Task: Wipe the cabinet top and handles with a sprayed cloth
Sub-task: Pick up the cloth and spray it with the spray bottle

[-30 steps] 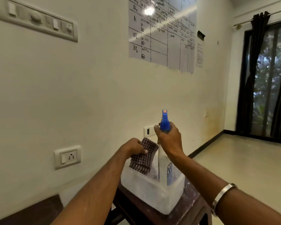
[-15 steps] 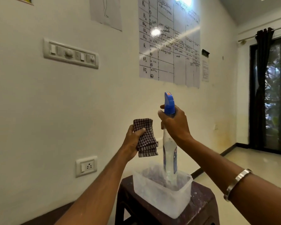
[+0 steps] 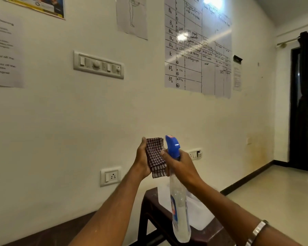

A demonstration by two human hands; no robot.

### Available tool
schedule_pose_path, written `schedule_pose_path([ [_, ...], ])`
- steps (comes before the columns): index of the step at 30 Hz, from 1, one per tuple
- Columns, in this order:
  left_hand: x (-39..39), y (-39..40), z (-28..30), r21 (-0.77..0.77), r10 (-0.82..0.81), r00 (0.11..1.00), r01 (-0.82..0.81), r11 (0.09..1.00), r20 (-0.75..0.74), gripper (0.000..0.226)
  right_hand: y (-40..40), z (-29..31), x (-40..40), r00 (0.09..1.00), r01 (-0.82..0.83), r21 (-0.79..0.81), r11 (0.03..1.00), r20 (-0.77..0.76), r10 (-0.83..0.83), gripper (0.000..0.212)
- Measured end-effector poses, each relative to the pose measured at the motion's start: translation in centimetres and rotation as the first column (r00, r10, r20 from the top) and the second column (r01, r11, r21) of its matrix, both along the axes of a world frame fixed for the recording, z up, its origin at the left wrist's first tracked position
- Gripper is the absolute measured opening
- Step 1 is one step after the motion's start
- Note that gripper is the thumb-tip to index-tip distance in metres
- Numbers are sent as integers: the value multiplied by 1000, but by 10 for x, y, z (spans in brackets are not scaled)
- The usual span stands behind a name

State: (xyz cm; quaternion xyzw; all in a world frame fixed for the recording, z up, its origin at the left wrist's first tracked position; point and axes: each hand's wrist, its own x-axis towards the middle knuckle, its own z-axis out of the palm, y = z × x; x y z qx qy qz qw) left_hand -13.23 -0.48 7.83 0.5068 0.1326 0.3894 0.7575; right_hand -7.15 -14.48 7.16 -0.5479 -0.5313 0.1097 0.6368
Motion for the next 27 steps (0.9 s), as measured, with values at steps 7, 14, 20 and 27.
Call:
schedule_pose_path([
  [7, -9, -1, -3, 25, 27, 999, -27, 999, -16, 71, 6, -16, -16, 999, -24, -77, 997, 28, 26, 26],
  [14, -7, 3, -7, 29, 24, 1000, -25, 999, 8, 71, 7, -18, -17, 999, 3, -113, 994, 43, 2, 27],
  [20, -4, 8, -10, 61, 7, 1000, -6, 998, -8, 67, 2, -22, -9, 999, 26, -91, 996, 21, -24, 22],
  [27, -5, 8, -14, 68, 35, 999, -34, 997, -24, 65, -3, -27, -3, 999, -7, -129, 992, 48, 13, 27],
])
